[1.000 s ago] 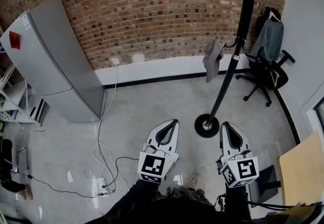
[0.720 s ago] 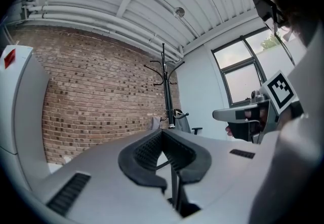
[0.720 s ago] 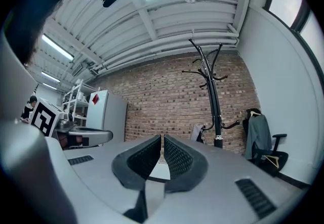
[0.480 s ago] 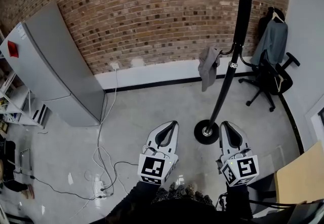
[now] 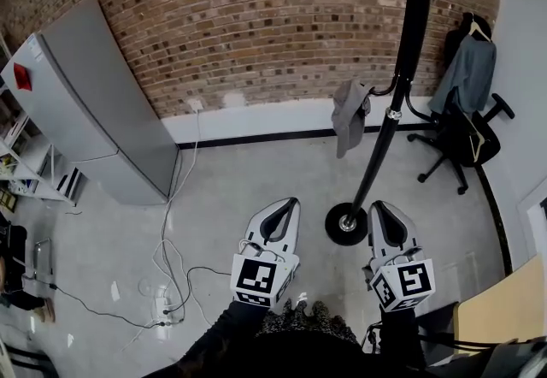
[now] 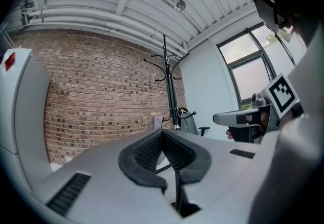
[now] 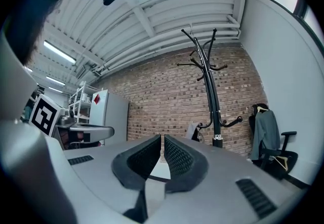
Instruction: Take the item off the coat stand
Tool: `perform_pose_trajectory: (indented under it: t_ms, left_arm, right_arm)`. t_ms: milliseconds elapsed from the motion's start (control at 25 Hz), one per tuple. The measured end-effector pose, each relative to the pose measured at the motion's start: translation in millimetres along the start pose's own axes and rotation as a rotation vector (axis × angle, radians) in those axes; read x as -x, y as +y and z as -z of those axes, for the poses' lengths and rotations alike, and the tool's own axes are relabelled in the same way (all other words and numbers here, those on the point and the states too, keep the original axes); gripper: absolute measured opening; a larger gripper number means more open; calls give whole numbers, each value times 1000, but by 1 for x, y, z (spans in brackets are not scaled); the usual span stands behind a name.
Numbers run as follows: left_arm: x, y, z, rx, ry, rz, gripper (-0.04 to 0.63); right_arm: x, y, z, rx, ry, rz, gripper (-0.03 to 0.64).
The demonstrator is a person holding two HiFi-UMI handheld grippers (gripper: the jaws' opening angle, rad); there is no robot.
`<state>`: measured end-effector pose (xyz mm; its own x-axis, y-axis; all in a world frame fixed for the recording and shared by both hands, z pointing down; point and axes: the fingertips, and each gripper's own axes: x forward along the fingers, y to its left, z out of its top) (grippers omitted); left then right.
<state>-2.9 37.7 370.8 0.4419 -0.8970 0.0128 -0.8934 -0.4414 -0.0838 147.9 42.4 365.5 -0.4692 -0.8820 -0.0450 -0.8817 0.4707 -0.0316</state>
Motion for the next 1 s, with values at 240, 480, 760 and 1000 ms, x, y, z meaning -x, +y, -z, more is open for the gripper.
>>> perform_pose_trajectory:
  t_ms: [240, 480, 760, 1000]
  left_arm:
    - [-11, 3, -2, -8, -9, -14, 6]
    - [-29, 20, 2, -6, -7, -19, 6]
    - [-70, 47, 2, 9, -37, 18, 6]
    - [-115, 81, 0, 16, -57, 64, 6]
  right_arm:
    - [-14, -6, 3, -4, -3, -20, 12]
    - [-38, -13, 7, -9, -3, -12, 12]
    - [-76, -28, 8, 15, 4, 24, 12]
    - [-124, -41, 4, 39, 2, 70, 12]
